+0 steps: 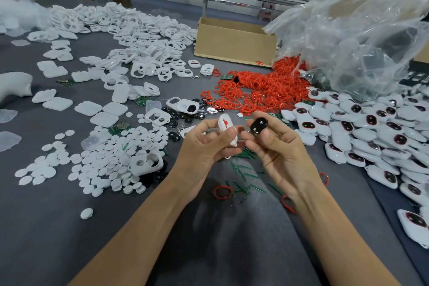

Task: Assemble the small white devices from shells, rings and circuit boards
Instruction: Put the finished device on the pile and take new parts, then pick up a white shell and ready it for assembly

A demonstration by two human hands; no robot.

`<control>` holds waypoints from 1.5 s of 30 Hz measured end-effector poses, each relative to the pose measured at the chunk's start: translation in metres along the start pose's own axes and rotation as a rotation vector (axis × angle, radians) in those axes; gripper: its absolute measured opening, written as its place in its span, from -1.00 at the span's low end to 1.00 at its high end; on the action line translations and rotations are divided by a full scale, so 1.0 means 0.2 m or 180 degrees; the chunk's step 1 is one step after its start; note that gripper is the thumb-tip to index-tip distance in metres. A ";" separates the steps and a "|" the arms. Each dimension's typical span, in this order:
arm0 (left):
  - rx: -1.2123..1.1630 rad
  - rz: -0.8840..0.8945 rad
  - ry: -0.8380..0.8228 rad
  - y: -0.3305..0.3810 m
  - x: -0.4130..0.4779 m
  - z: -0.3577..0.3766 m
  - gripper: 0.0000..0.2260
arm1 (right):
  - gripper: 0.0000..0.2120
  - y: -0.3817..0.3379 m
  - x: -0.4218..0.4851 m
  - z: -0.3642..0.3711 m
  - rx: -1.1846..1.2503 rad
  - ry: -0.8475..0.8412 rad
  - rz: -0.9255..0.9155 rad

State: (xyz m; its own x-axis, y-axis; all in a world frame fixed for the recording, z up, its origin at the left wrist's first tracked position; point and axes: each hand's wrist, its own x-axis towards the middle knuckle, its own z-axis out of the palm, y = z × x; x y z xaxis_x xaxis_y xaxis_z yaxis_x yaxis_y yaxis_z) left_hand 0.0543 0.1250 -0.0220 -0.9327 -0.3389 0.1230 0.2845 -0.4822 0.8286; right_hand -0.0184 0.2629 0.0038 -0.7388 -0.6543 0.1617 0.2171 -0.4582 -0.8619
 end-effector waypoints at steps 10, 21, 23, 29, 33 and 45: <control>0.0969 0.0243 0.0066 -0.03 -0.02 0.02 -0.66 | -0.81 0.04 -0.02 0.03 -0.1246 0.0656 -0.0113; 0.2692 0.1311 0.0345 -0.09 -0.04 0.04 -0.78 | -0.86 0.09 -0.03 0.05 -0.1298 0.0907 -0.0151; 0.2664 0.1253 0.0391 -0.09 -0.04 0.03 -0.78 | -0.87 0.11 -0.02 0.06 -0.1505 0.1008 -0.0266; 0.2239 0.0795 0.0203 -0.10 -0.03 0.03 -0.84 | -0.86 0.11 -0.02 0.05 -0.2765 0.1438 -0.0903; 0.1711 0.0285 0.0067 -0.08 -0.02 0.03 -0.80 | -0.87 0.09 -0.01 0.02 -0.3121 0.1498 -0.0947; 0.2605 0.0450 0.0286 -0.08 -0.04 0.03 -0.78 | -0.90 0.10 0.00 -0.02 -0.3873 0.0641 -0.0818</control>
State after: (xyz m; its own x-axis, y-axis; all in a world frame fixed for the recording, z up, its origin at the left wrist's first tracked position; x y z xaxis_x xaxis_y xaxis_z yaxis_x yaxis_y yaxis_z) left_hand 0.0561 0.1393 -0.0331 -0.8692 -0.4322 0.2403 0.1143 0.2971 0.9480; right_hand -0.0157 0.2559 -0.0150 -0.7796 -0.4764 0.4065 -0.5952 0.3616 -0.7176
